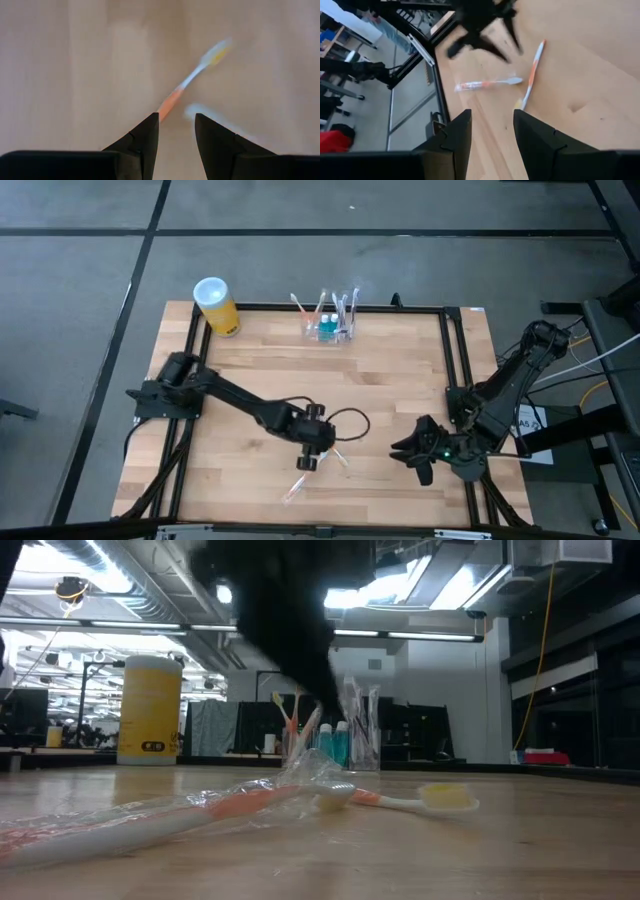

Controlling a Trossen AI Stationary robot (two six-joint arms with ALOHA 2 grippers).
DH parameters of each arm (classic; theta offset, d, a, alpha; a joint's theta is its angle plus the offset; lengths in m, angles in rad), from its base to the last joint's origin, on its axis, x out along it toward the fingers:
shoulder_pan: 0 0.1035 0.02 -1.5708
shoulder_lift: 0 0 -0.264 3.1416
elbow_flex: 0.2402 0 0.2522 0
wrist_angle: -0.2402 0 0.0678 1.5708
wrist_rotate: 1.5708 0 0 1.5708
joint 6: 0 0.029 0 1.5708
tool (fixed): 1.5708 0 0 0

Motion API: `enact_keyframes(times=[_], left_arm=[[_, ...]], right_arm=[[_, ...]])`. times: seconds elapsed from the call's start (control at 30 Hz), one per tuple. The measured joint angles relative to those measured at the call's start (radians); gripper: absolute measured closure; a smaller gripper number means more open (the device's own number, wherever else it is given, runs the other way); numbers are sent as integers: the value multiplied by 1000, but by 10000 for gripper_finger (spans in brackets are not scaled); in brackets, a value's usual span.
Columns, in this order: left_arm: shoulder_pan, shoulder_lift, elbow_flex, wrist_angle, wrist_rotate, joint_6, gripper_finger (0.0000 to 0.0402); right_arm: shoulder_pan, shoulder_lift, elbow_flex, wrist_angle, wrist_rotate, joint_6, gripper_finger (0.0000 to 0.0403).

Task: Pick & Place toothbrushing station
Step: Put the orange toothbrush into the left section of the transparent organizer

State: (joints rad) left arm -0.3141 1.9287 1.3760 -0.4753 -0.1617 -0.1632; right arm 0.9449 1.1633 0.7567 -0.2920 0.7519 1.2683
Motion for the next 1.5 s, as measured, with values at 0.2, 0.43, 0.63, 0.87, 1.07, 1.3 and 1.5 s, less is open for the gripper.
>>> enact_keyframes(times=[0.2,0.43,0.63,0.87,1.07,1.3,1.5], left_arm=[[66,73,17,-115,5,4,279],[110,77,18,-112,86,160,279],[117,77,4,-106,134,264,279],[118,77,-57,-80,153,266,279],[127,69,-114,-30,140,173,279],[135,58,-191,-10,126,-86,346],[107,55,-192,-18,58,-263,373]], right_arm=[[26,7,0,4,-8,34,254],[54,9,0,22,49,62,254],[70,9,0,22,94,81,254],[78,9,0,22,141,83,254],[78,9,0,22,148,95,254],[81,9,0,22,149,104,254],[81,9,0,19,149,108,254]])
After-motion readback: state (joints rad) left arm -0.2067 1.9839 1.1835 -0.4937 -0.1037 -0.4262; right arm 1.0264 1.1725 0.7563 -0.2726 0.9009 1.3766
